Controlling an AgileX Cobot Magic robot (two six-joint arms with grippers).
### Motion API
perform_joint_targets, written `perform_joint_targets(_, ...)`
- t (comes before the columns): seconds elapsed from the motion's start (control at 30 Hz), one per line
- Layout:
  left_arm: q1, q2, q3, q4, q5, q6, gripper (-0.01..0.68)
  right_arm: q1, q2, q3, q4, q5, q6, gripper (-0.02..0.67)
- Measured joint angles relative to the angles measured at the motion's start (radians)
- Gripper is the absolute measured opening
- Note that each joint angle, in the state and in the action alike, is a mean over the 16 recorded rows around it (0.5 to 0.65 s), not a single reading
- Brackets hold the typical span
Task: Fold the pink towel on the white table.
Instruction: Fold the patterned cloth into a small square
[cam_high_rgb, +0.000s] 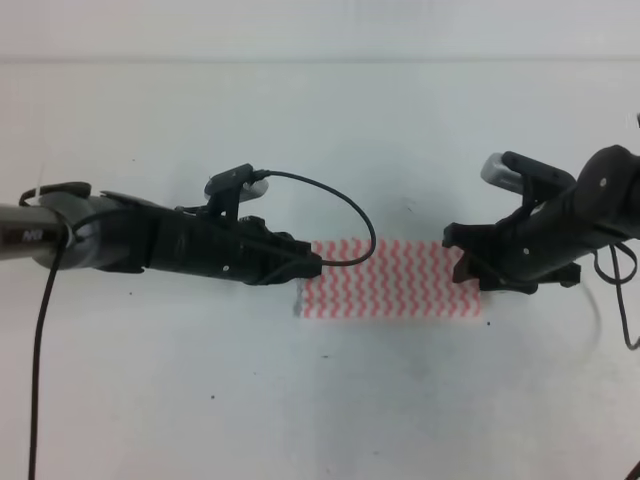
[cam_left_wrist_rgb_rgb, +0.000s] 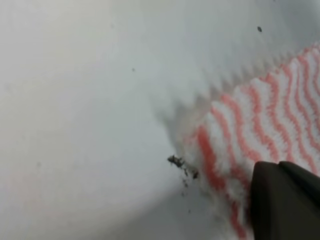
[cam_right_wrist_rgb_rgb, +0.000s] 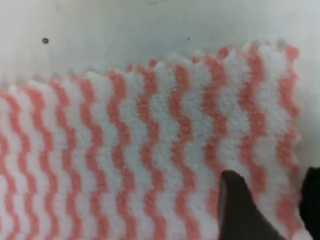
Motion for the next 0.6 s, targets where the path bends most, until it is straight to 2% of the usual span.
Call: perform_joint_targets(0.6,0.0,0.0,-0.001,-0.002,0.004,0.0,-0.007,0.0,0.061,-0.06,0.006,0.049,-0.024,0.267)
